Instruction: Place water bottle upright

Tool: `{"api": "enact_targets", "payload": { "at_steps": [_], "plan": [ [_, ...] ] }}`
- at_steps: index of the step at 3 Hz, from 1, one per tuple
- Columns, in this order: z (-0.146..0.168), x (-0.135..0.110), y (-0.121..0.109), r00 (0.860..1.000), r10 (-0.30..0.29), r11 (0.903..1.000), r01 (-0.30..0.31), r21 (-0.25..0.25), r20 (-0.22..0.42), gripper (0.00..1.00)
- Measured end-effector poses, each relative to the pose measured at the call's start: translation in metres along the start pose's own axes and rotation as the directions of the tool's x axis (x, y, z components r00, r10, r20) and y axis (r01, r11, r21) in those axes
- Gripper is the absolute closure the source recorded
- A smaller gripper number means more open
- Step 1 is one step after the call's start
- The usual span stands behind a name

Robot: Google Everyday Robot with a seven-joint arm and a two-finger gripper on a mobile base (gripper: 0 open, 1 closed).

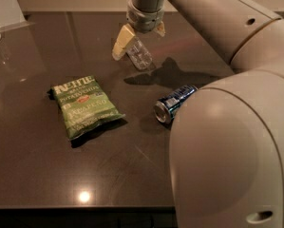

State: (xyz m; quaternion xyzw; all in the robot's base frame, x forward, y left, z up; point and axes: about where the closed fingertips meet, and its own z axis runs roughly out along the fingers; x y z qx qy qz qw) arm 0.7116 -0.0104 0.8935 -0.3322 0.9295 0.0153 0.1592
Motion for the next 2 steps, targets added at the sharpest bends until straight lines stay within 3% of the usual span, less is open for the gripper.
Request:
{"api": "enact_targets", "payload": {
  "at_steps": [2],
  "plan": [
    [0.021,-0.025,0.004,1.000,0.001,0.9992,0.000,0.041,-0.028,0.00]
  ]
}}
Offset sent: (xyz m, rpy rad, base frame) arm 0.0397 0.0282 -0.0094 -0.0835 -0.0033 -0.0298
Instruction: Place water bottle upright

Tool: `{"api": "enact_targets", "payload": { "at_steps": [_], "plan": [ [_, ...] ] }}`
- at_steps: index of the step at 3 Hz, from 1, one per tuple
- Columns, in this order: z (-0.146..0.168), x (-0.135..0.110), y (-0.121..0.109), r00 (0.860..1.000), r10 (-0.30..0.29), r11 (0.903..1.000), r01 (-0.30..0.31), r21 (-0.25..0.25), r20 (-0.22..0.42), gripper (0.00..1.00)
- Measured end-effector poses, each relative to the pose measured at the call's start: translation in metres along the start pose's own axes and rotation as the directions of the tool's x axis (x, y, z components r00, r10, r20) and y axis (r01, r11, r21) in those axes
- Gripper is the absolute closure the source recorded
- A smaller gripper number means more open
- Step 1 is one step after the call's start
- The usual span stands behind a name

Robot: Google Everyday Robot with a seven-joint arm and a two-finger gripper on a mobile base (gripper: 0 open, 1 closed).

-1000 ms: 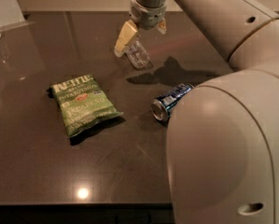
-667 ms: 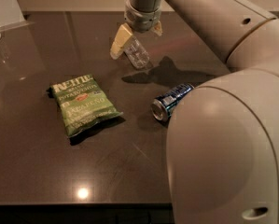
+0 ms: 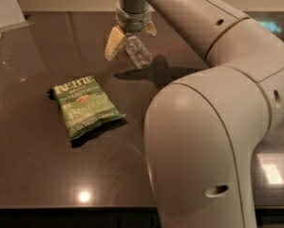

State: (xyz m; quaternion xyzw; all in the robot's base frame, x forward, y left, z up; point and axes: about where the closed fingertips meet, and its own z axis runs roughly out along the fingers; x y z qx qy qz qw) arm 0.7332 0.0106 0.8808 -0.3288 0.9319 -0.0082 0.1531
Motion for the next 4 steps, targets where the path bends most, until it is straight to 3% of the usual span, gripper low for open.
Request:
{"api": "enact_targets", "payload": {
  "at_steps": [2,4],
  "plan": [
    [0.015,-0.008,-0.028,0.998,0.031,0.9978,-0.028,0.061,-0.056,0.00],
    [0.022,-0.005,-0.047,0.994,0.055,0.9966,-0.049,0.066,-0.091,0.00]
  ]
}}
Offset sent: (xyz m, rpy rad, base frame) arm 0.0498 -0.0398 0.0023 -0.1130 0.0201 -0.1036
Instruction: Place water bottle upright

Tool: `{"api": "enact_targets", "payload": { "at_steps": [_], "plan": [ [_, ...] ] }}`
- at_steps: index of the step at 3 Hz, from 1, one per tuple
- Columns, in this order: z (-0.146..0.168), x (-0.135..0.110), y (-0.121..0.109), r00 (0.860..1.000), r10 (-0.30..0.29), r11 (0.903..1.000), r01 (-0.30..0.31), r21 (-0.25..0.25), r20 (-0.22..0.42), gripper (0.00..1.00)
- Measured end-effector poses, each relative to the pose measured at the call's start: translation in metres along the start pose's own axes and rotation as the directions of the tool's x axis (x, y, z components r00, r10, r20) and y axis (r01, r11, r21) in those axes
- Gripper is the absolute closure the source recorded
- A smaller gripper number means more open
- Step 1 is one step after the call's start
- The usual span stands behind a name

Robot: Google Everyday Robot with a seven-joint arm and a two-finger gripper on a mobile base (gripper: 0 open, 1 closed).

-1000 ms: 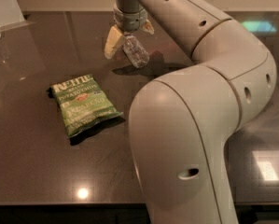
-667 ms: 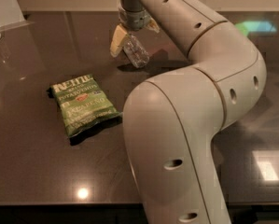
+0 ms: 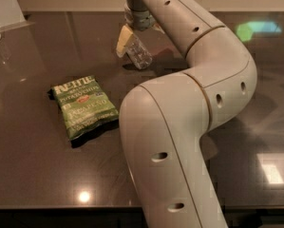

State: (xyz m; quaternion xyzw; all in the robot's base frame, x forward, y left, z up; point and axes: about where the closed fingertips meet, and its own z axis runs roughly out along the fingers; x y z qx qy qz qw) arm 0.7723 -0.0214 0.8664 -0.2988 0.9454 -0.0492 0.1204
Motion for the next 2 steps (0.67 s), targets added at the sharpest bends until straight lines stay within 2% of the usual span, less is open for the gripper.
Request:
{"api": "enact_targets", "payload": {
  "at_steps": [2],
  "plan": [
    [0.0127,-0.0056,0.0088,0.999,-0.037,0.9991,0.037,-0.019,-0.025,0.00]
  ]
}}
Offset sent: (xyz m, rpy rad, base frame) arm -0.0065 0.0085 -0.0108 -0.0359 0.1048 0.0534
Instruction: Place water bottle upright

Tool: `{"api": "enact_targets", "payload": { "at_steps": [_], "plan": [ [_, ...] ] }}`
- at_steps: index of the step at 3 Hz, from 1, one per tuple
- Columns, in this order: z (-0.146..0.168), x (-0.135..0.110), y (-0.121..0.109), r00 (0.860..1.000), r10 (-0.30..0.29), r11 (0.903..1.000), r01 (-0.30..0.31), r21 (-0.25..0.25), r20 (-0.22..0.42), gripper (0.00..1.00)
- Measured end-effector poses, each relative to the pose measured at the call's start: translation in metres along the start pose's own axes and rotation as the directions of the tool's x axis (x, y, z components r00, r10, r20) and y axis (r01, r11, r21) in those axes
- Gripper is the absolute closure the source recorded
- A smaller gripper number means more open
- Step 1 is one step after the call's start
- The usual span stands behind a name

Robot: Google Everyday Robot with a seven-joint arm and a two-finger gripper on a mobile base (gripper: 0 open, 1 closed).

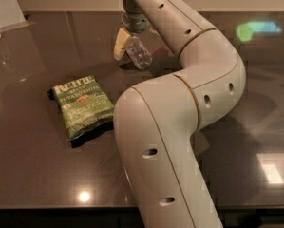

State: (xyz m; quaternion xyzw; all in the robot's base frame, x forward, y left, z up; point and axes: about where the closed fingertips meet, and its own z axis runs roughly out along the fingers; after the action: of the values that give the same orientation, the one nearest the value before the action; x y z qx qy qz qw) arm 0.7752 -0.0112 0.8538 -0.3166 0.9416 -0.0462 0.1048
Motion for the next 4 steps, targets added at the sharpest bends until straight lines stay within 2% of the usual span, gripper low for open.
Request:
{"api": "enact_targets", "payload": {
  "at_steps": [1,2,3,4],
  "plan": [
    [0.0080,-0.0009,0.0009,1.000,-0.013,0.9999,0.013,-0.003,-0.013,0.00],
    [0.0147,0.0003,0.0006,0.999,-0.020,0.9998,0.020,-0.003,-0.029,0.09],
    [0.0152,0.0010,0.0001,0.999,-0.027,0.9996,0.026,-0.011,-0.029,0.27],
    [0.0096,0.0021,-0.0004,0.999,-0.038,0.9989,0.038,-0.027,-0.011,0.50]
  ]
}}
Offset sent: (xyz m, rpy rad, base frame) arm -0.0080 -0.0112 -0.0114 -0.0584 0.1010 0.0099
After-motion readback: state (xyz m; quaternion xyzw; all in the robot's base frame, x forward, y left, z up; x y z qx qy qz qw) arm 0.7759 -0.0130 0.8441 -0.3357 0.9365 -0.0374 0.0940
